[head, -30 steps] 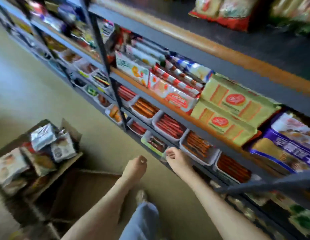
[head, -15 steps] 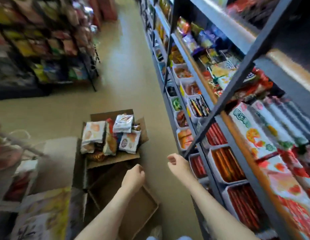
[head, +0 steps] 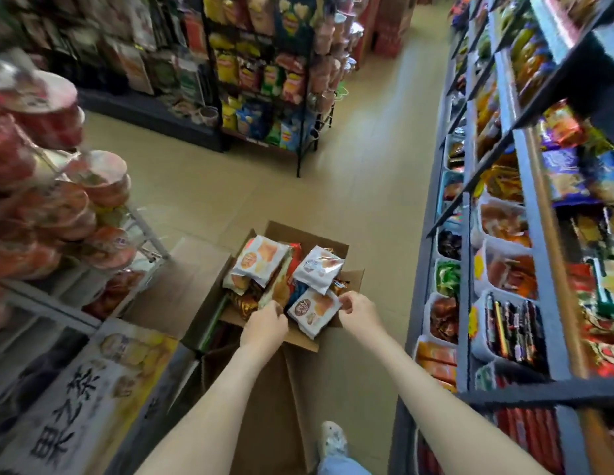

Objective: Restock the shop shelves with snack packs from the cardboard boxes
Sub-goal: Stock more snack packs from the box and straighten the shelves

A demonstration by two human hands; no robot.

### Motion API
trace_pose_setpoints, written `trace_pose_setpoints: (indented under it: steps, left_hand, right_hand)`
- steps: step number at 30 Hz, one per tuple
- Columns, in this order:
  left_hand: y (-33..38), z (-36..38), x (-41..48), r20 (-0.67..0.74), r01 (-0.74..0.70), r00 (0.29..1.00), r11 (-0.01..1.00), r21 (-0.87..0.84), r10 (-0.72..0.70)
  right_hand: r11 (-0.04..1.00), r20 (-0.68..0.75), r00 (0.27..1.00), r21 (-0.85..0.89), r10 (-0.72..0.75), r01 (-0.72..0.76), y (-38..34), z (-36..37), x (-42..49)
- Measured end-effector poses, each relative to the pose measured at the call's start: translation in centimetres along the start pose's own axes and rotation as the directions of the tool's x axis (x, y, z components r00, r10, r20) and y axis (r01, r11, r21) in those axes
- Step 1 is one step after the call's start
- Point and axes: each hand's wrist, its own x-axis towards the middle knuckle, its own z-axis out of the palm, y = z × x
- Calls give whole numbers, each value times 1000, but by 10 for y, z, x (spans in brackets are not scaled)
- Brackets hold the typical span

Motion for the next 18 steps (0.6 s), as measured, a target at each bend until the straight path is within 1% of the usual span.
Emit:
trace_pose_setpoints:
  steps: [2, 5, 8, 12, 16, 18]
  left_hand:
    - [2, -4, 14, -24, 21, 999, 1000, -15, -22]
    - [-4, -1, 34, -6, 52, 999, 998, -25, -52]
    - [-9, 9, 60, 21, 94, 995, 996, 0, -94]
    - [-11, 34, 113, 47, 186, 982, 983, 2, -186]
    - [-3, 67, 179, 68, 307, 950, 952, -13, -305]
    - [9, 81, 210, 77, 346, 936, 938, -16, -344]
  right_hand:
    - [999, 6, 999, -3, -36, 36, -9, 3, 22]
    - [999, 14, 999, -8, -33, 33, -11, 12, 48]
    - [1000, 52, 999, -4, 10, -10, 1, 28, 81]
    - [999, 102, 994, -31, 46, -44, 28, 47, 145]
    - [993, 160, 982, -80, 101, -89, 59, 60, 226]
    - [989, 182, 976, -112, 121, -102, 72, 59, 262]
